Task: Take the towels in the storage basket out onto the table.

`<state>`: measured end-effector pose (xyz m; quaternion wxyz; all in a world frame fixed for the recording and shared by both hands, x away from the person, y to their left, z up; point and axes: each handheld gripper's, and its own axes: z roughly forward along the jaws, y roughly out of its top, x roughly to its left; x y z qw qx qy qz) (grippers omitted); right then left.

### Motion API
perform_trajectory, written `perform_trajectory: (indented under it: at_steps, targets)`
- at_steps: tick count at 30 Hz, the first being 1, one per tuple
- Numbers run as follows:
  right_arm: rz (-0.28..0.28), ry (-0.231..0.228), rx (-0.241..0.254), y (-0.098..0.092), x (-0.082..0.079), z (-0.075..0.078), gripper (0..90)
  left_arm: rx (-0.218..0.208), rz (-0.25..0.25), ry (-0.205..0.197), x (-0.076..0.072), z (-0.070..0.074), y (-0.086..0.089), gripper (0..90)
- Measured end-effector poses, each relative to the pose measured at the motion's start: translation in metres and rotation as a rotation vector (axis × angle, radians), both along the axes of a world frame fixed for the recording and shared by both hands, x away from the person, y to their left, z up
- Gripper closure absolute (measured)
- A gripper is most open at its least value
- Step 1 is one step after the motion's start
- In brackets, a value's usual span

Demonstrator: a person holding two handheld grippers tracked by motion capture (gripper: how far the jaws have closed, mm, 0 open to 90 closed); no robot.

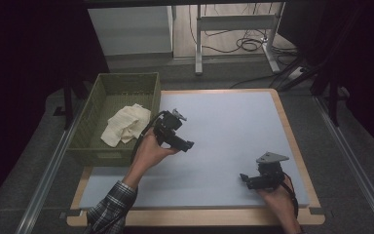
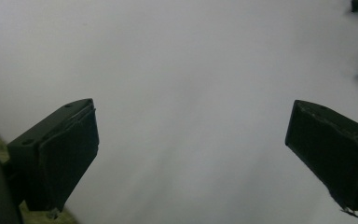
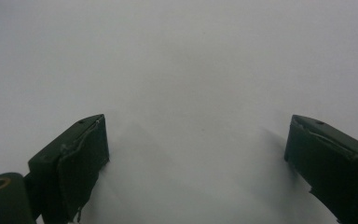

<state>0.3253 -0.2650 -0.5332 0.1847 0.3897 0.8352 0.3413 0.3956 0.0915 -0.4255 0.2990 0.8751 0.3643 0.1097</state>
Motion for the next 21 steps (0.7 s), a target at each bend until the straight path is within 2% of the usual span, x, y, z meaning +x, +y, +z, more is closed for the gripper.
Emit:
perform_trajectory:
  at_steps: [4,5,8,9,17,19,21]
  targets:
    - [0.0,0.0,0.0,0.0,0.0,0.0,6.3,0.009,0.024,-0.011,0.005,0.006,0.008,3.0]
    - [0.0,0.0,0.001,0.0,0.0,0.0,6.3,0.025,0.034,-0.024,0.008,0.011,0.015,3.0]
    - [0.0,0.0,0.001,0.0,0.0,0.0,6.3,0.026,0.052,-0.03,0.012,0.015,0.022,3.0]
    - [0.0,0.0,0.001,0.0,0.0,0.0,6.3,0.027,0.075,-0.035,0.016,0.018,0.03,3.0]
    - [0.0,0.0,0.001,0.0,0.0,0.0,6.3,0.022,0.16,-0.045,0.032,0.029,0.063,3.0]
    - [0.0,0.0,0.001,0.0,0.0,0.0,6.3,0.024,0.168,-0.046,0.033,0.03,0.067,3.0]
    - [0.0,0.0,0.001,0.0,0.0,0.0,6.3,0.031,0.193,-0.048,0.039,0.032,0.08,2.9]
